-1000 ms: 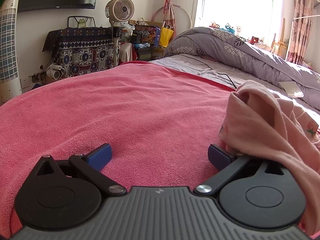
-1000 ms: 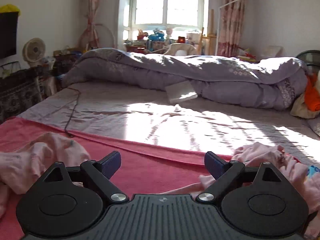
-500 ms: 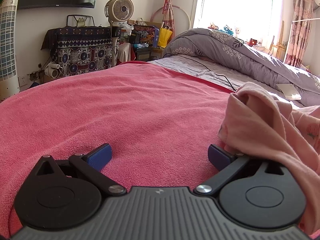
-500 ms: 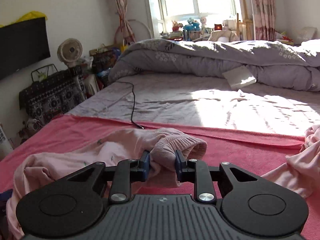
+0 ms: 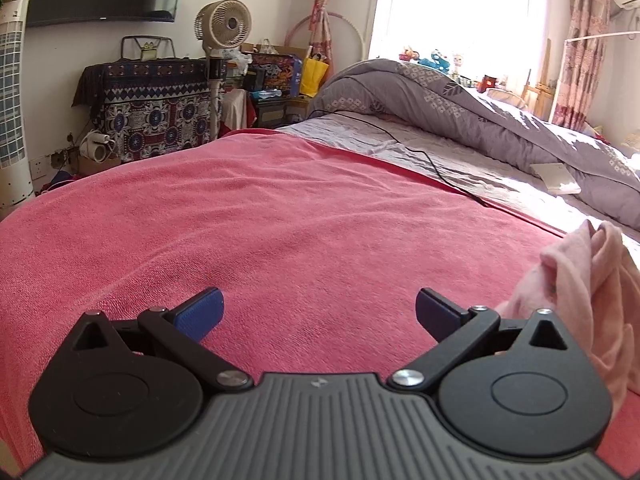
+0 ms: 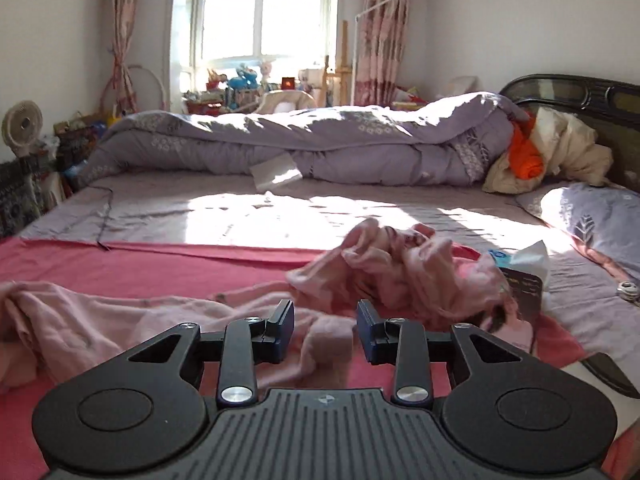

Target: Fold clothes

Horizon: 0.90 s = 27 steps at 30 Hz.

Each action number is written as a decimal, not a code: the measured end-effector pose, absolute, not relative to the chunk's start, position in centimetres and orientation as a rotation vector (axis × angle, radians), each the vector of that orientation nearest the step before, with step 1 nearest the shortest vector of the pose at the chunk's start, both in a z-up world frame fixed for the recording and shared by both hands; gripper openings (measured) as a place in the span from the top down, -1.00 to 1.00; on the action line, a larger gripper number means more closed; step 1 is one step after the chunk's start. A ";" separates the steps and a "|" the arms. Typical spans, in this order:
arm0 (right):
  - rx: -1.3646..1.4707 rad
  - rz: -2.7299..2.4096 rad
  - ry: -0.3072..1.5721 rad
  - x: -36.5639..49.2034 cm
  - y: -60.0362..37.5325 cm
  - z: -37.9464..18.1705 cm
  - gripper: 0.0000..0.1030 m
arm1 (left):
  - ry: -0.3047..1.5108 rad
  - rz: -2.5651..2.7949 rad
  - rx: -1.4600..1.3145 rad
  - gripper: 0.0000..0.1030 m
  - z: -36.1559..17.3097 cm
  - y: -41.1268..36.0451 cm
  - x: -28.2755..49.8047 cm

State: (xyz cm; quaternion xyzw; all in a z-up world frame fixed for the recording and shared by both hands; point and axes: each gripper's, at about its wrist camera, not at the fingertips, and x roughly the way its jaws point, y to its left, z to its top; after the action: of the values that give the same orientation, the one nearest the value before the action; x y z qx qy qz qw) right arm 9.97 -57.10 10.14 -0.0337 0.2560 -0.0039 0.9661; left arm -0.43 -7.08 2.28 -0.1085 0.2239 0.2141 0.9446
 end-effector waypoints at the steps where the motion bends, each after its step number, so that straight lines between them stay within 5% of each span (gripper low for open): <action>1: -0.072 -0.004 0.518 9.8 -57.2 9.1 0.18 | 0.457 0.420 -0.202 -0.99 2.7 -8.0 -1.0; 3: -0.079 0.007 0.518 9.4 -57.3 7.2 -0.27 | 0.459 0.358 -0.168 -0.99 3.3 -10.0 -1.8; 5: -0.050 0.059 0.500 8.9 -57.2 6.2 -0.45 | 0.455 0.299 -0.129 -0.99 3.7 -12.2 -2.4; 11: -0.066 0.200 0.533 7.7 -54.2 3.2 -0.53 | 0.409 0.358 0.078 -0.99 1.7 -17.3 0.4; 15: -0.081 0.244 0.562 7.6 -52.2 1.5 -0.53 | 0.376 0.398 0.200 -0.19 3.5 -17.1 3.8; 17: -0.091 0.253 0.562 7.7 -51.6 0.9 -0.54 | 0.262 0.600 0.293 -0.22 6.4 -16.0 5.6; 22: -0.108 0.334 0.541 7.0 -50.1 0.5 -0.60 | 0.120 0.852 0.117 -0.69 13.2 -11.0 4.3; 24: -0.144 0.416 0.513 6.5 -48.9 0.5 -0.63 | 0.133 0.653 0.092 -1.00 12.8 -11.2 2.3; 27: -0.246 0.506 0.460 5.9 -45.5 0.4 -0.69 | 0.309 0.389 0.103 -0.99 10.1 -13.0 1.5</action>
State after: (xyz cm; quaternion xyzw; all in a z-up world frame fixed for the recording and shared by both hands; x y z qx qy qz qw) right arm 5.92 -45.50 0.43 -0.1203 0.2249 0.2473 0.9348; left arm 1.53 -13.05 10.14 0.0507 0.1528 0.1923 0.9680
